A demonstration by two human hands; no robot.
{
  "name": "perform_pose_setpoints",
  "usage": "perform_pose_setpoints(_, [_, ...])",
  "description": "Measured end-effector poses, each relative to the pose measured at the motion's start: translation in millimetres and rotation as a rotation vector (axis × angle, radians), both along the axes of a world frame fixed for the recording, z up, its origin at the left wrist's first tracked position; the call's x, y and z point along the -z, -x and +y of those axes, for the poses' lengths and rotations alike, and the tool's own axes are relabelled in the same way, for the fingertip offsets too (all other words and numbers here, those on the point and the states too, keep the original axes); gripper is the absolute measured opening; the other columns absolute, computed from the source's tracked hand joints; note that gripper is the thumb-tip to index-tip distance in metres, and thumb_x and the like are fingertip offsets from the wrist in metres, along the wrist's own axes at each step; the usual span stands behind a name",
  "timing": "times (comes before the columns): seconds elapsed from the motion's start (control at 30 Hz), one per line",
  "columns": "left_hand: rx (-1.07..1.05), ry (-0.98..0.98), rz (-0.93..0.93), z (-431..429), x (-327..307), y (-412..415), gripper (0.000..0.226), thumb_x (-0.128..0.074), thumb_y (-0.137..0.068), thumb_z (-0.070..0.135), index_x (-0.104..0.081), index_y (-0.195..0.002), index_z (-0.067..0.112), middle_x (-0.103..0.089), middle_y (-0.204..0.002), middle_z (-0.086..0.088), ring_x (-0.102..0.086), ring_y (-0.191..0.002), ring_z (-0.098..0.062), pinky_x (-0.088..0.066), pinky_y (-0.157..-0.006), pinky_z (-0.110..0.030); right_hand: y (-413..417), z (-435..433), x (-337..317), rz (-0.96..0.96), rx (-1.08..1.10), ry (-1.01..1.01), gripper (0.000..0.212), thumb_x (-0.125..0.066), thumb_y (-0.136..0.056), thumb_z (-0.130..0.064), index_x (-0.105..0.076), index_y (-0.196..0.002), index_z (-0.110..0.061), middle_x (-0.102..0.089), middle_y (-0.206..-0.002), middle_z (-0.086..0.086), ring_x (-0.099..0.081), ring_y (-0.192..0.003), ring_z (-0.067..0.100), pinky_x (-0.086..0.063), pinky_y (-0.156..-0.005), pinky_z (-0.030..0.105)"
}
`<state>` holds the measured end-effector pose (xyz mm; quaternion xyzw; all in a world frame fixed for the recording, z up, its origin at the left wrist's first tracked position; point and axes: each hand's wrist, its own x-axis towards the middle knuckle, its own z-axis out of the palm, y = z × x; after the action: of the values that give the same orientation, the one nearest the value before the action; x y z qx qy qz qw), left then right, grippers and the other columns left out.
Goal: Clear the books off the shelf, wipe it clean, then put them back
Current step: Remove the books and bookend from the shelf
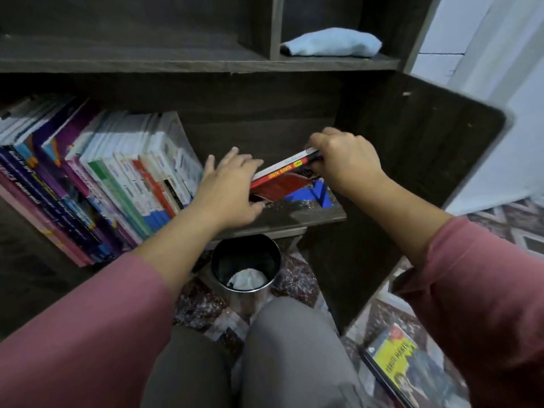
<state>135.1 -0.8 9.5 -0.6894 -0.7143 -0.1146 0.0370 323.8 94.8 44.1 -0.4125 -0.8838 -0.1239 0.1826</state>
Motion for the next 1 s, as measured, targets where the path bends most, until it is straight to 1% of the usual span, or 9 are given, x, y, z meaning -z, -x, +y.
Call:
perform_pose_setpoints(0.07, [0.075, -0.008, -0.004, 6.2, -8.7, -22.7, 0.062, -0.07, -0.078, 0.041, -0.048, -0.134, 0.025, -0.054, -0.134, -0.003, -0.044, -0.131, -0.026, -0.035, -0.109, -0.047, -24.5, -13.1, -7.5, 0.034, 0.036, 0.045, 0.027, -0.067, -0.085, -0.029, -0.062, -0.111, -0.021, -0.061, -0.107, 0.004, -0.061, -0.096, 0.032, -0.047, -0.074, 0.041])
perform_pose_setpoints(0.13, [0.1, 0.01, -0.004, 10.9, -17.6, -45.2, 0.041, -0.07, -0.08, 0.036, -0.057, -0.117, 0.025, -0.064, -0.112, -0.004, -0.06, -0.105, -0.028, -0.05, -0.086, -0.039, -49.0, -27.3, -12.6, 0.045, 0.077, 0.099, 0.029, -0.069, -0.084, -0.034, -0.062, -0.11, -0.022, -0.062, -0.108, 0.004, -0.061, -0.098, 0.031, -0.046, -0.074, 0.04])
perform_pose_setpoints(0.23, [0.183, 0.094, 0.031, 17.0, -27.7, -79.7, 0.016, -0.067, -0.085, 0.029, -0.059, -0.098, 0.024, -0.064, -0.098, -0.003, -0.061, -0.091, -0.027, -0.046, -0.071, -0.032, -88.5, -51.7, -15.1, 0.024, 0.183, 0.154, 0.027, -0.068, -0.083, -0.045, -0.061, -0.102, -0.027, -0.064, -0.101, 0.003, -0.062, -0.094, 0.031, -0.044, -0.067, 0.036])
perform_pose_setpoints(0.37, [0.384, 0.21, 0.05, 20.8, -20.4, -133.8, 0.012, -0.066, -0.088, 0.033, -0.054, -0.086, 0.029, -0.056, -0.085, 0.01, -0.057, -0.087, -0.016, -0.045, -0.072, -0.033, -143.8, -83.2, -7.1, -0.176, 0.389, 0.215, 0.029, -0.065, -0.081, -0.055, -0.054, -0.088, -0.028, -0.049, -0.069, -0.005, -0.05, -0.068, 0.021, -0.032, -0.056, 0.028])
perform_pose_setpoints(0.43, [0.5, 0.226, 0.083, 19.7, -4.6, -167.9, 0.021, -0.067, -0.086, 0.034, -0.048, -0.078, 0.031, -0.05, -0.078, 0.01, -0.057, -0.083, -0.02, -0.046, -0.069, -0.034, -172.9, -93.7, 4.9, -0.303, 0.476, 0.263, 0.032, -0.062, -0.08, -0.057, -0.06, -0.092, -0.028, -0.048, -0.068, -0.004, -0.052, -0.07, 0.022, -0.035, -0.058, 0.03])
perform_pose_setpoints(0.53, [0.627, 0.271, 0.082, 13.4, 21.8, -214.6, 0.015, -0.066, -0.087, 0.034, -0.051, -0.082, 0.03, -0.052, -0.079, 0.007, -0.057, -0.084, -0.023, -0.047, -0.071, -0.036, -212.2, -105.8, 31.7, -0.373, 0.494, 0.425, 0.037, -0.06, -0.08, -0.059, -0.063, -0.102, -0.029, -0.059, -0.081, -0.001, -0.056, -0.077, 0.023, -0.04, -0.063, 0.03])
perform_pose_setpoints(0.7, [0.808, 0.255, 0.114, 10.9, 62.6, -273.8, 0.018, -0.059, -0.091, 0.035, -0.059, -0.106, 0.024, -0.064, -0.101, 0.0, -0.059, -0.092, -0.023, -0.05, -0.079, -0.037, -258.0, -116.8, 84.1, -0.248, 0.439, 0.782, 0.022, -0.061, -0.088, -0.03, -0.064, -0.106, -0.016, -0.064, -0.091, 0.007, -0.057, -0.081, 0.025, -0.048, -0.069, 0.033])
perform_pose_setpoints(0.9, [0.86, 0.308, 0.114, 27.8, 114.5, -314.0, 0.021, -0.059, -0.092, 0.036, -0.057, -0.108, 0.023, -0.063, -0.102, -0.001, -0.06, -0.093, -0.025, -0.05, -0.074, -0.039, -301.4, -115.4, 145.3, -0.111, 0.504, 0.864, 0.02, -0.056, -0.091, -0.024, -0.062, -0.108, -0.018, -0.06, -0.084, 0.006, -0.06, -0.082, 0.03, -0.047, -0.067, 0.034])
perform_pose_setpoints(1.0, [0.86, 0.362, 0.138, 38.6, 145.3, -327.3, 0.016, -0.058, -0.093, 0.028, -0.056, -0.108, 0.022, -0.063, -0.104, -0.003, -0.06, -0.095, -0.027, -0.049, -0.071, -0.039, -315.7, -111.6, 180.1, -0.083, 0.551, 0.892, 0.027, -0.057, -0.092, -0.027, -0.06, -0.118, -0.024, -0.067, -0.099, 0.01, -0.062, -0.088, 0.03, -0.045, -0.066, 0.032])
